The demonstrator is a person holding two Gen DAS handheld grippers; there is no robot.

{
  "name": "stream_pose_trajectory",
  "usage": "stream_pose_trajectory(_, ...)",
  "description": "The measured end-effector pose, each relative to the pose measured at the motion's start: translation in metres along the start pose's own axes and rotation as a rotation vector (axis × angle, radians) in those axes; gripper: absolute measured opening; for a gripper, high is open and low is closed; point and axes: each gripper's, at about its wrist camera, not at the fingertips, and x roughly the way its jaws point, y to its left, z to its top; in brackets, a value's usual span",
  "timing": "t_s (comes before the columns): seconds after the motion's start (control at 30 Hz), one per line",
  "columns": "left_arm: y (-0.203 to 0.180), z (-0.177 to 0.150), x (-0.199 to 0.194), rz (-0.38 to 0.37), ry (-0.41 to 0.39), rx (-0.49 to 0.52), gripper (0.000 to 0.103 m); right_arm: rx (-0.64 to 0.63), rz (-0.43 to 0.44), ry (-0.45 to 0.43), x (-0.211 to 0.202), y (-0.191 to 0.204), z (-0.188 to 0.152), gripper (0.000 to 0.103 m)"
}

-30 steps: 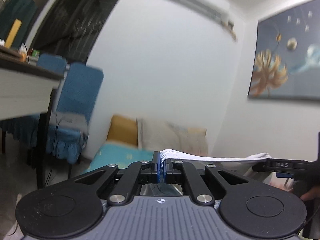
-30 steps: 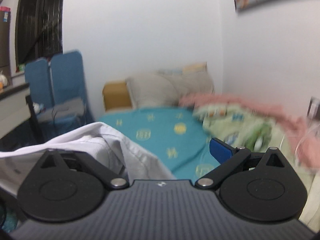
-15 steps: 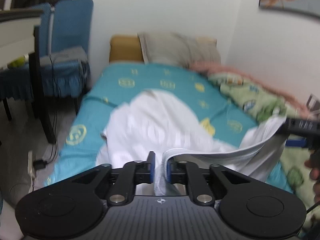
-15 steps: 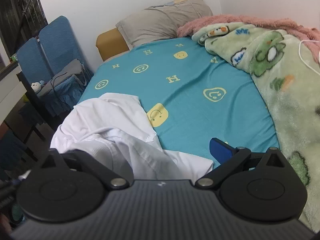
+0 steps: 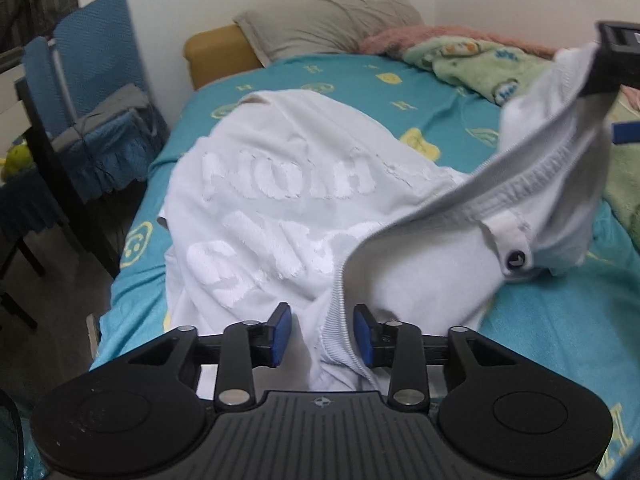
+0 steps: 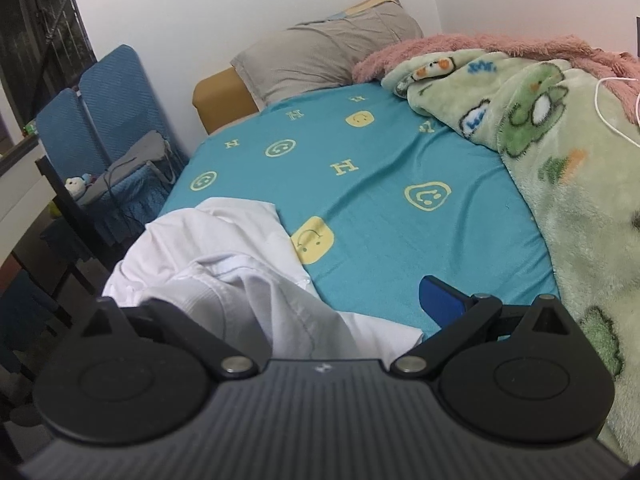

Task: Fold clothes
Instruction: 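Raise the held T-shirt high with the left gripper to shake it out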

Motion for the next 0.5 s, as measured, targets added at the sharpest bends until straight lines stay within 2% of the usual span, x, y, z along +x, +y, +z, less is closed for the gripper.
stream_pose_trajectory(0.1,0.007,0.001,0.007,0.072,-0.015,-0.033,0.042,-0.032,-0.008,-0.031,-0.003,0.001,0.000,0.103)
stream_pose_trajectory(0.17,0.014,0.003,0.007,0.138,-0.039,-0.051,0.040,-0.084,-0.052,-0.055,-0.001,0.004,-0.003,0.103)
stream_pose_trajectory(0.27,0.025,0.012,-0.007,0.233,-0.124,-0.102,0.040,-0.211,-0.163,-0.045,0.011,0.011,-0.011,0.103)
stream_pose_trajectory(0.33,0.033,0.018,-0.020,0.286,-0.193,-0.143,0.040,-0.282,-0.217,0.001,0.023,0.015,-0.016,0.103)
stream_pose_trajectory(0.43,0.043,0.027,-0.046,0.324,-0.311,-0.181,0.042,-0.354,-0.238,0.058,0.036,0.021,-0.023,0.103)
stream_pose_trajectory(0.5,0.046,0.030,-0.059,0.320,-0.357,-0.194,0.043,-0.386,-0.250,0.031,0.031,0.029,-0.026,0.103)
